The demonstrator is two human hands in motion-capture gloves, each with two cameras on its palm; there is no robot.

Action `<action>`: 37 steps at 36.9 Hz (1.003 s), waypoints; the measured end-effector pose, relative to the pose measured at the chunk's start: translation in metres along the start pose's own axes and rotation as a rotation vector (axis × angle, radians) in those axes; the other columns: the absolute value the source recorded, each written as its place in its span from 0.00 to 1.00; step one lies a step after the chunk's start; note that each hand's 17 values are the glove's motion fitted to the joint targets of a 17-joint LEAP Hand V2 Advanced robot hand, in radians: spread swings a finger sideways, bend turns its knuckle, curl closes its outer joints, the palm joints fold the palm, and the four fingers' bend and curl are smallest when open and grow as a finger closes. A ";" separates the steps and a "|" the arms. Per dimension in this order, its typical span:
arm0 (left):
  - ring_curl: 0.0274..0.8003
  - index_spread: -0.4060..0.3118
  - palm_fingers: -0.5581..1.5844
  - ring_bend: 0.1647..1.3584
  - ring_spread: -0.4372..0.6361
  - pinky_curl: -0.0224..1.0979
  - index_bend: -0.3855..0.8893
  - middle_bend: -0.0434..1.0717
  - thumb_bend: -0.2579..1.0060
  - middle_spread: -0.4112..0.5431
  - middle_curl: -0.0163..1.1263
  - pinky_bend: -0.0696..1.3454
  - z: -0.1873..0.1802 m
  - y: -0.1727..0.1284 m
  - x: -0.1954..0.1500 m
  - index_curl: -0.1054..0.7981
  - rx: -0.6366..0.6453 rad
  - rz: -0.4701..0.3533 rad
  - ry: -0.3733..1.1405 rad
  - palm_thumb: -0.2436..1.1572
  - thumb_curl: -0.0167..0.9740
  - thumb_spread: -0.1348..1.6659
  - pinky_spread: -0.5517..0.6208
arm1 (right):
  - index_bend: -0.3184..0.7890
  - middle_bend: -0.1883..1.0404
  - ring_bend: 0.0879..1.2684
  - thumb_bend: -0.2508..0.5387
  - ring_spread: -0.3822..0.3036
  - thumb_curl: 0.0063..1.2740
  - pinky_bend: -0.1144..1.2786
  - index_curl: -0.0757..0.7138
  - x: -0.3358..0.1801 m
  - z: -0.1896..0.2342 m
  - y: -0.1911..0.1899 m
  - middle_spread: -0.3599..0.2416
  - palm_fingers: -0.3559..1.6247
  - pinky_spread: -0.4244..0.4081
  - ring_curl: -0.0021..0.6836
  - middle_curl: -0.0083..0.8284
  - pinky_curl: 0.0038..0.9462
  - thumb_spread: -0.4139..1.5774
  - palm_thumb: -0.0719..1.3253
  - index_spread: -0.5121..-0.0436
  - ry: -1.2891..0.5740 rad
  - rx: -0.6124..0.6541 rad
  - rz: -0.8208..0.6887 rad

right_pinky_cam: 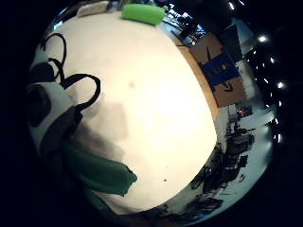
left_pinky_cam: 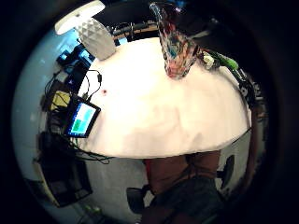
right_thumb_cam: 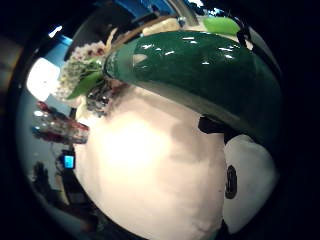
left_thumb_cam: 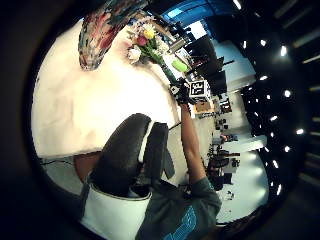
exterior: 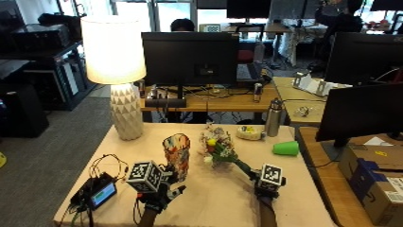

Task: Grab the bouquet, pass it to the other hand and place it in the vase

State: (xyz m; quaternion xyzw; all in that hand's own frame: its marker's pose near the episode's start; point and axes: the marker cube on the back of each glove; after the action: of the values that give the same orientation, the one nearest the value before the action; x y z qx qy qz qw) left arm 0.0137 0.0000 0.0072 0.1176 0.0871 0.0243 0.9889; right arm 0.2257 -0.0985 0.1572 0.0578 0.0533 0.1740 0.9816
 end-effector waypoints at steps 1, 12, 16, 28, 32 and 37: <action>0.34 0.47 0.37 0.38 0.68 0.33 0.40 0.22 0.18 0.55 0.33 0.36 -0.003 -0.001 0.002 0.37 0.006 0.003 0.007 0.27 0.30 0.65 0.83 | 0.44 0.60 0.62 0.28 0.27 0.47 0.53 0.53 -0.001 -0.007 0.001 0.29 0.87 0.20 0.72 0.62 0.45 0.48 0.76 0.51 -0.029 0.009 0.005; 0.34 0.48 0.40 0.39 0.64 0.33 0.38 0.23 0.19 0.53 0.34 0.36 -0.026 -0.028 0.041 0.37 0.079 0.113 0.354 0.29 0.30 0.66 0.81 | 0.44 0.64 0.66 0.28 0.26 0.51 0.55 0.59 -0.034 -0.082 0.008 0.28 0.86 0.16 0.75 0.65 0.47 0.43 0.76 0.51 -0.510 0.140 -0.010; 0.35 0.52 0.41 0.41 0.61 0.33 0.36 0.26 0.20 0.50 0.34 0.38 -0.027 -0.047 0.064 0.34 0.027 0.187 0.622 0.33 0.31 0.66 0.79 | 0.45 0.64 0.66 0.29 0.26 0.52 0.56 0.61 -0.054 -0.105 0.021 0.28 0.86 0.16 0.76 0.66 0.48 0.42 0.77 0.51 -0.708 0.140 -0.042; 0.38 0.60 0.45 0.44 0.51 0.35 0.37 0.32 0.23 0.41 0.37 0.39 -0.029 -0.111 0.158 0.31 -0.123 0.215 1.079 0.51 0.37 0.65 0.72 | 0.44 0.66 0.68 0.28 0.25 0.55 0.56 0.65 -0.125 -0.142 0.053 0.28 0.85 0.15 0.76 0.67 0.48 0.41 0.77 0.51 -1.228 0.105 -0.275; 0.38 0.61 0.45 0.43 0.49 0.35 0.38 0.31 0.22 0.40 0.37 0.38 -0.034 -0.132 0.176 0.31 -0.144 0.234 1.167 0.54 0.38 0.64 0.71 | 0.44 0.66 0.68 0.28 0.26 0.56 0.56 0.66 -0.143 -0.154 0.059 0.28 0.85 0.15 0.77 0.67 0.49 0.41 0.76 0.50 -1.333 0.113 -0.366; 0.36 0.51 0.51 0.41 0.44 0.34 0.46 0.28 0.21 0.35 0.36 0.33 -0.042 -0.147 0.190 0.36 -0.169 0.238 1.223 0.59 0.41 0.61 0.68 | 0.44 0.66 0.69 0.28 0.26 0.57 0.56 0.67 -0.165 -0.169 0.066 0.28 0.85 0.15 0.76 0.68 0.49 0.40 0.76 0.50 -1.489 0.081 -0.477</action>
State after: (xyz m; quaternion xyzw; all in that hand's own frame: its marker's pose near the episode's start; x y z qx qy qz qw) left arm 0.1975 -0.1198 -0.0989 0.0126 0.6212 0.2039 0.7565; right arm 0.0281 -0.0788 0.0131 0.1820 -0.6019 -0.1280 0.7669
